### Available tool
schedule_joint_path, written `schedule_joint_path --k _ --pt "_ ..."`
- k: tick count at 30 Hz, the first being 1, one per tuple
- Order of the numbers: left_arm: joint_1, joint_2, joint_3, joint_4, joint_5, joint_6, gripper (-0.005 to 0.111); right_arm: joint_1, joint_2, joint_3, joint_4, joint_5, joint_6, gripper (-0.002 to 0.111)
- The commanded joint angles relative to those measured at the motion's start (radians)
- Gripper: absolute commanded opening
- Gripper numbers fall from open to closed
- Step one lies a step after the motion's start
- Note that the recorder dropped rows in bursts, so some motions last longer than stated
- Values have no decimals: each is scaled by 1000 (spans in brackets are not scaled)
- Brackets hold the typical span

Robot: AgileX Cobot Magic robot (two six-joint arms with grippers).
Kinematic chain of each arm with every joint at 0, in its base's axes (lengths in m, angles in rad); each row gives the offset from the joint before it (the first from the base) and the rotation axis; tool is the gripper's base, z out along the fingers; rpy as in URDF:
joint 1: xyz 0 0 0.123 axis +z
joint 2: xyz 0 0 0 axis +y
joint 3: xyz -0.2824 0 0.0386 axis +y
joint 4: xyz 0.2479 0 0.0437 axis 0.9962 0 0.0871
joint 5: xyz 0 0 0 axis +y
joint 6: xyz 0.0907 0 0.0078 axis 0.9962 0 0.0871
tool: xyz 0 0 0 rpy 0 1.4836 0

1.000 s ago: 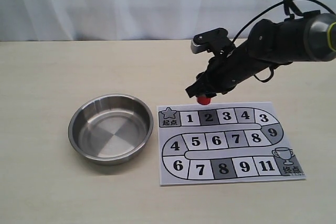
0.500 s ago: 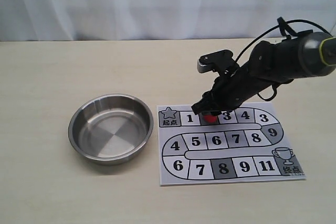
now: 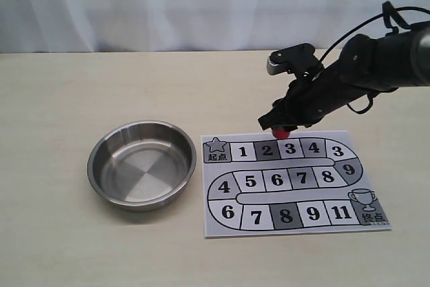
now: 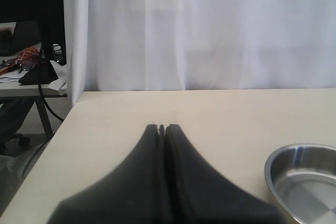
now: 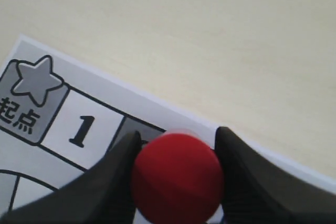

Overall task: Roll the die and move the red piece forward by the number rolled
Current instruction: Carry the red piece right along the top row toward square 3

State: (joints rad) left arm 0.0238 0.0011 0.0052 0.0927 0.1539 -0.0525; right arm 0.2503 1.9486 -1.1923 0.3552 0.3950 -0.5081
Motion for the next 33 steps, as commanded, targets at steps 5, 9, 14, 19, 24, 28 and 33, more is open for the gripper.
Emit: schedule_joint_path --k 5,9,14,19,24,28,33 --pt "0 -1 -5 1 -10 0 0 -55 -6 1 -6 49 8 4" --pt "0 -1 -5 1 -10 0 0 -55 47 1 1 47 8 4" --pt "0 -1 -5 1 -12 0 0 -55 98 1 -1 45 8 4" --pt "0 -1 -5 1 -12 0 0 -55 12 1 -12 17 8 4" --pt "0 -1 -5 1 -12 0 0 -62 -14 1 -84 19 54 4" --pt "0 -1 -5 1 -12 0 0 -103 -14 1 -84 29 100 4" --pt "0 -1 -5 1 -10 0 0 -137 -12 1 -84 68 102 4"
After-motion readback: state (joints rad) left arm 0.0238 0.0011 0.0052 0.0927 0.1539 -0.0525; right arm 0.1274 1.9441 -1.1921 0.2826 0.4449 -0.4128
